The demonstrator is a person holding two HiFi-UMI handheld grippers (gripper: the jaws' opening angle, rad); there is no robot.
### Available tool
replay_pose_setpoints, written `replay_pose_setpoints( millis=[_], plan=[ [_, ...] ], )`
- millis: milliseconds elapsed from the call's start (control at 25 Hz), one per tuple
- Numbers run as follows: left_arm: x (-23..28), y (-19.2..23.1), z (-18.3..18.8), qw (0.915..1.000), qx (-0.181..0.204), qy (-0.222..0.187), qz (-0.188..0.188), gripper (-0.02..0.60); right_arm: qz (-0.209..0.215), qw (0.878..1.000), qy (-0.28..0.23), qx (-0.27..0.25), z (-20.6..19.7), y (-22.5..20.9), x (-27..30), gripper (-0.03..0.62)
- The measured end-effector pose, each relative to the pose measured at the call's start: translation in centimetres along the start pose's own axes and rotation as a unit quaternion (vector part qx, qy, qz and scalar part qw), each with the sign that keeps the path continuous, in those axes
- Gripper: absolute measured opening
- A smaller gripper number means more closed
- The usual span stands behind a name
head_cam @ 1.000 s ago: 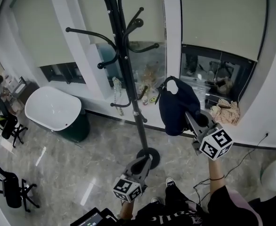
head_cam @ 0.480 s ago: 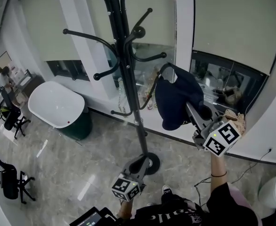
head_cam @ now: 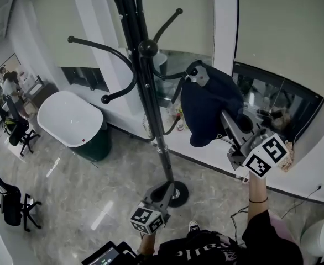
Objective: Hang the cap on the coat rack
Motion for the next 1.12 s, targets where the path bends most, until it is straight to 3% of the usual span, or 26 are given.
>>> replay_pose_setpoints(
  millis=[360, 800, 1120],
  plan=[
    [1.1, 0.8, 0.4, 0.9997, 0.001, -0.002, 0.026, 0.005, 0.022, 0.998, 0.042, 0.033, -4.6, -1.6, 2.9, 0.032],
    [0.3, 2.0, 0.1, 0.9981, -0.003, -0.001, 0.062, 0.005, 0.064, 0.993, 0.061, 0.074, -9.0, -0.3, 6.1, 0.032],
    [-0.6, 2.4, 0.1, 0.9976, -0.006, -0.005, 0.069, 0.005, 0.031, 0.997, 0.037, 0.054, -9.7, 0.5, 5.7, 0.034]
  ],
)
Point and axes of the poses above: the fingertips, and each gripper's own axes: x forward along the fingers, y to its left, z out of its top, the point moved 9 cm from there along -x, backward along the fingers, and after that the axes turned 9 degrees about z, right-handed, at the moved point
